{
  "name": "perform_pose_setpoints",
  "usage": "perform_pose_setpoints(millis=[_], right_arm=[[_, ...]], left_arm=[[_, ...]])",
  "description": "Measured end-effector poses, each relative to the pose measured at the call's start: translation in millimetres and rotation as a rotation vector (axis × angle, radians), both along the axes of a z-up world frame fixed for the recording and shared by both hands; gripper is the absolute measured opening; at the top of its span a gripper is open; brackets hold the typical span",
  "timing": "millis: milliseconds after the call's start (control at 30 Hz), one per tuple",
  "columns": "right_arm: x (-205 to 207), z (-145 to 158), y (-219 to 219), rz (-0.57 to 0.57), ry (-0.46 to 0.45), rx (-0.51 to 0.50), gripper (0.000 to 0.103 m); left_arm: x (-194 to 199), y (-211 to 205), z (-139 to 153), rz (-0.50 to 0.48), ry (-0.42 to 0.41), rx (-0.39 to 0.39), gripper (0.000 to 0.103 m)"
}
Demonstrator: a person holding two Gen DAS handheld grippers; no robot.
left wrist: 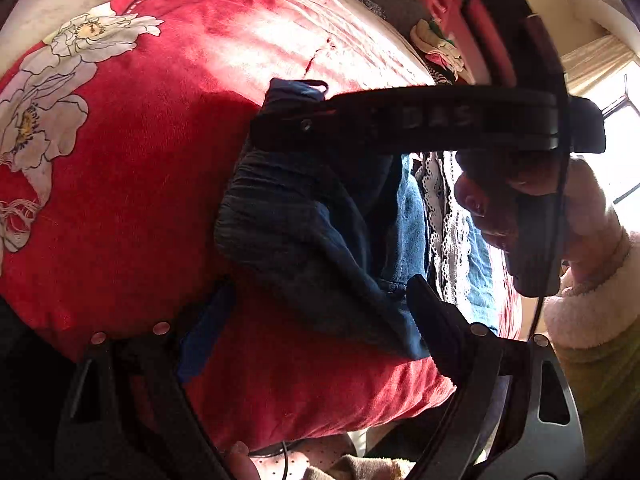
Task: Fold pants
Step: 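Grasp the elastic leg cuffs with the right tool and lift them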
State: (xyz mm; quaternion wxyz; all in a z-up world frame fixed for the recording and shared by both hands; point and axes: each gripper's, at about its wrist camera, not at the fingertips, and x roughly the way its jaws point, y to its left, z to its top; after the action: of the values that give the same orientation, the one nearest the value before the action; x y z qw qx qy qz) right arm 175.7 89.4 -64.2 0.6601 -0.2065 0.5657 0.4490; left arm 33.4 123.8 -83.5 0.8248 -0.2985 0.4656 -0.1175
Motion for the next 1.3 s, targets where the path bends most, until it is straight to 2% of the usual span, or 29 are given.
perform_pose_setpoints(millis=[33, 133, 267, 300, 333, 367, 400, 533, 567, 667, 700, 767, 833, 933, 1000, 1133, 1300], right_arm=[[0.3, -0.2, -1.7, -0.005, 0.007, 0.02, 0.047], [-0.9, 14.6, -14.6, -0.012, 0.007, 0.093, 0.038], [-0.3, 48.6, -47.4, -0.043, 0.025, 0.24, 0.036], [1.0, 57.5, -55.9, -0.047, 0.027, 0.271, 0.036], [2.4, 67.0, -62.8, -0.051, 0.026, 0.303, 0.036], [3.4, 75.2, -71.9, -0.054, 0.02, 0.328, 0.036], [4.7, 83.1, -81.5, -0.055, 0.012, 0.349, 0.036], [5.2, 104.9, -129.3, -0.083, -0.001, 0.457, 0.04], [5.0, 108.3, -143.6, -0.096, -0.002, 0.482, 0.047], [-1.5, 112.5, -186.2, -0.139, -0.04, 0.525, 0.051], [-2.5, 111.1, -201.6, -0.161, -0.038, 0.54, 0.051], [-4.1, 105.1, -229.1, -0.227, -0.037, 0.547, 0.052], [-9.8, 97.5, -255.5, -0.281, -0.039, 0.549, 0.057], [-19.9, 93.4, -288.7, -0.354, -0.055, 0.555, 0.059], [-26.8, 94.5, -304.8, -0.404, -0.083, 0.552, 0.066], [-30.9, 91.4, -305.1, -0.465, -0.09, 0.516, 0.068], [-26.7, 79.1, -268.0, -0.453, -0.134, 0.367, 0.068]], left_arm=[[1.2, 1.5, -1.7, 0.004, 0.0, -0.01, 0.08], [3.1, 5.8, -3.0, 0.018, -0.022, -0.033, 0.08], [11.1, 9.6, -2.8, 0.052, -0.058, -0.065, 0.079], [13.2, 9.2, -0.3, 0.049, -0.073, -0.072, 0.072], [15.9, 8.3, 2.9, 0.042, -0.089, -0.087, 0.059], [18.1, 6.4, 6.8, 0.025, -0.1, -0.119, 0.037], [19.5, 3.1, 12.6, 0.008, -0.112, -0.147, 0.023], [17.1, -24.3, 51.4, -0.051, -0.187, -0.057, 0.023], [16.0, -34.2, 60.3, -0.069, -0.204, -0.032, 0.023], [17.1, -65.0, 76.4, -0.136, -0.237, 0.009, 0.039], [18.7, -77.0, 77.8, -0.161, -0.238, 0.02, 0.042], [24.6, -100.6, 76.7, -0.206, -0.238, 0.046, 0.042], [28.3, -119.5, 71.3, -0.246, -0.232, 0.056, 0.05], [29.5, -140.5, 61.5, -0.301, -0.224, 0.085, 0.052], [25.8, -153.3, 56.3, -0.338, -0.22, 0.096, 0.052], [11.4, -170.4, 44.2, -0.396, -0.208, 0.13, 0.053], [1.0, -173.3, 47.1, -0.441, -0.209, 0.139, 0.059]])
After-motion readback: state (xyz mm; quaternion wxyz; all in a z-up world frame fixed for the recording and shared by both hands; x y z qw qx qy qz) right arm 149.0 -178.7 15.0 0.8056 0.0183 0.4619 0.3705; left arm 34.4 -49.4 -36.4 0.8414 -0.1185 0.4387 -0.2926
